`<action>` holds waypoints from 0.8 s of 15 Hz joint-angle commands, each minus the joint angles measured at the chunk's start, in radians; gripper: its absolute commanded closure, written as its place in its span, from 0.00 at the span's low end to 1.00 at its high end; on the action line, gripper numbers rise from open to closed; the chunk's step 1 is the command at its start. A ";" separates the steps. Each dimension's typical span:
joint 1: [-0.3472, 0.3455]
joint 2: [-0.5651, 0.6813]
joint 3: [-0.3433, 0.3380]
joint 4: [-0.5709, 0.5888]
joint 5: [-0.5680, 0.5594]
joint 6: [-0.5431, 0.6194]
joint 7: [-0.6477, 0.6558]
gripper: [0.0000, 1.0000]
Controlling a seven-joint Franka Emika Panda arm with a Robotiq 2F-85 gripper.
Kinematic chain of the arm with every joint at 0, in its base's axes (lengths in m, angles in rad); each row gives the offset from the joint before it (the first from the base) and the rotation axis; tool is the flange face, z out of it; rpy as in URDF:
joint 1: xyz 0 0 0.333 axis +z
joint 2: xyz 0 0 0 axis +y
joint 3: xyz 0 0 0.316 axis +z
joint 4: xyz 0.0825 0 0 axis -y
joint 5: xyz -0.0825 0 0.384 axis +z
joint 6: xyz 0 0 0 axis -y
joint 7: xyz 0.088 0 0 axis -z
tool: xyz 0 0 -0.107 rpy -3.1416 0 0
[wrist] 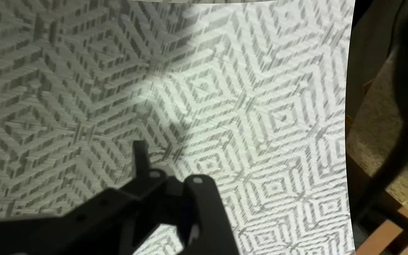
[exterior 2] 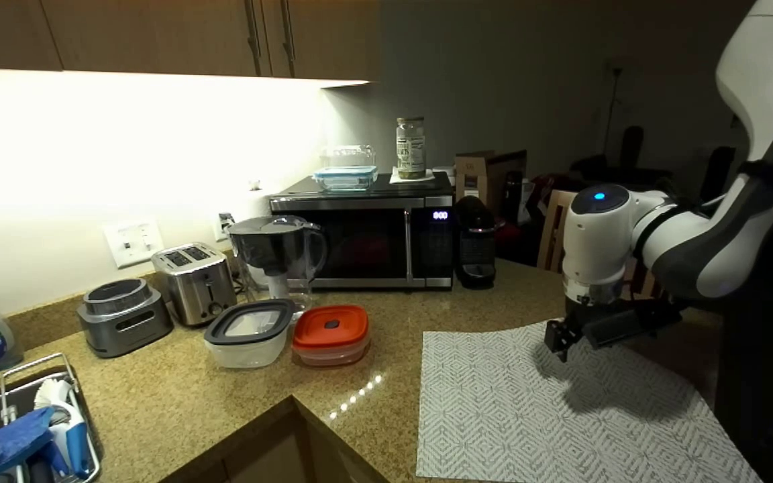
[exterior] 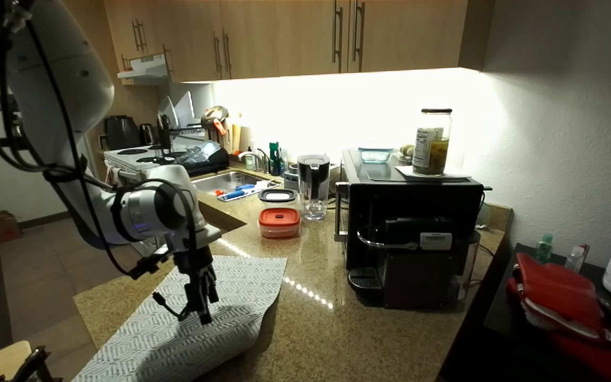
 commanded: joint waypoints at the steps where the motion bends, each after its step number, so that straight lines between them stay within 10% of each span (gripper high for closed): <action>1: 0.025 0.075 -0.012 0.052 -0.048 0.051 0.070 0.00; 12: -0.012 0.203 0.035 0.130 0.030 0.177 -0.003 0.00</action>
